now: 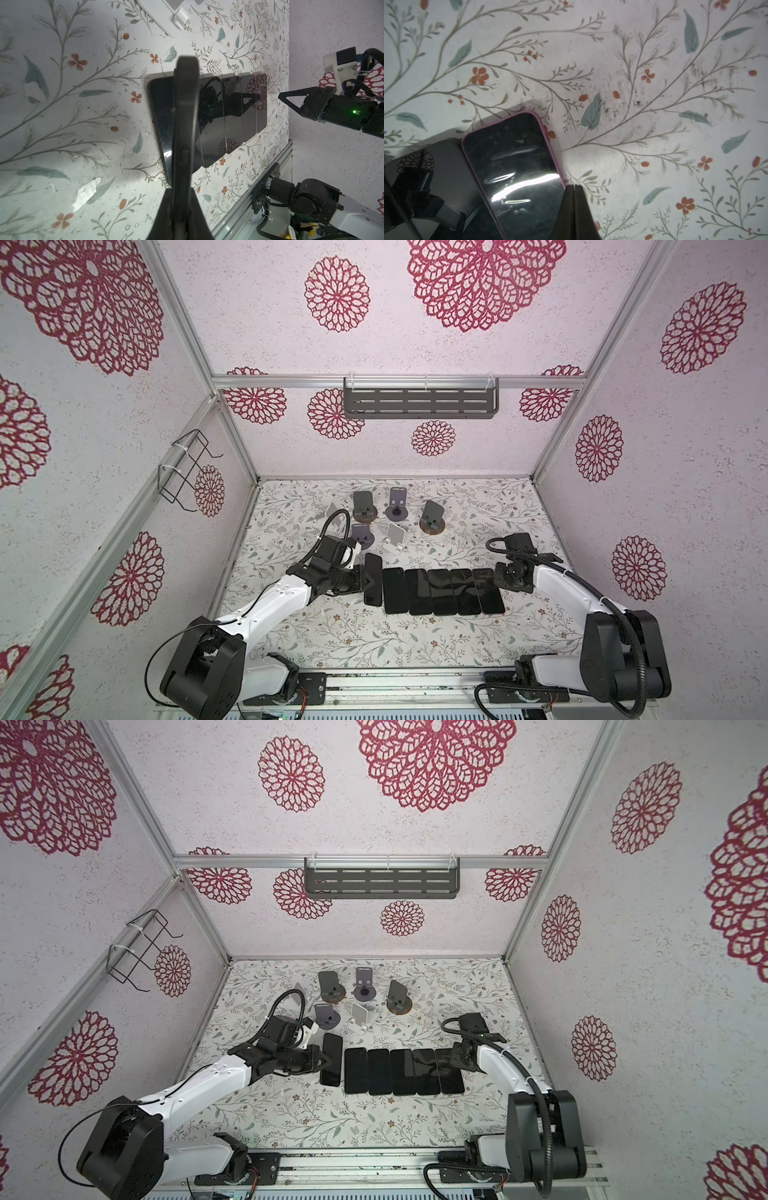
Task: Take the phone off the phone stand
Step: 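Carry the black phone toward the robot with the left gripper while the right draws back, then lower the black phone flat at the end of the row and release it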
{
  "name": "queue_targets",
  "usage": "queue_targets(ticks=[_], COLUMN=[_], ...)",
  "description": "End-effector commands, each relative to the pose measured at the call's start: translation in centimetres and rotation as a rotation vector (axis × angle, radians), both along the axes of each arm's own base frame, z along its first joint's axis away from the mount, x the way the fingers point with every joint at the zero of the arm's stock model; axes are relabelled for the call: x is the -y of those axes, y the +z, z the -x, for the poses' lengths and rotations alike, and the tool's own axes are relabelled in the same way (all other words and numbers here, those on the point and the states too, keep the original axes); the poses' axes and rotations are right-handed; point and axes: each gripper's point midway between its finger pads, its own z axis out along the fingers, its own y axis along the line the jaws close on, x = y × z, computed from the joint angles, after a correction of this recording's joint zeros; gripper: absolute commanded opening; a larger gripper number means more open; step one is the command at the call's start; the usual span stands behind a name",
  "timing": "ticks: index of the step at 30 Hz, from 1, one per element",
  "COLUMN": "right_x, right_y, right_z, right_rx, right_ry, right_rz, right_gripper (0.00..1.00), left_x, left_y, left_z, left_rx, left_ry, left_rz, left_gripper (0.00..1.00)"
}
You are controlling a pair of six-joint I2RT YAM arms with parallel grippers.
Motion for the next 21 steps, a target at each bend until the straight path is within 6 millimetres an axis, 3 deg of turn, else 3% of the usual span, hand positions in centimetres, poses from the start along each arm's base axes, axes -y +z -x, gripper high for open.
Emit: queue_targets(ticks=[1, 12, 21], right_x=[0.3, 0.2, 0.0], right_y=[-0.3, -2.7, -3.3], right_z=[-1.2, -1.0, -0.9], right_rx=[0.029, -0.022, -0.054], right_ry=[-0.002, 0.000, 0.001], right_rz=[0.003, 0.001, -0.011], right_gripper=[0.00, 0.00, 0.00], left_x=[0.4, -0.1, 0.1], left_y=[0.0, -2.3, -3.8], left_z=[-0.5, -0.1, 0.0], left_rx=[0.027, -0.040, -0.117], left_ry=[0.002, 0.009, 0.044], left_rz=[0.015, -0.038, -0.032], left_gripper=[0.00, 0.00, 0.00])
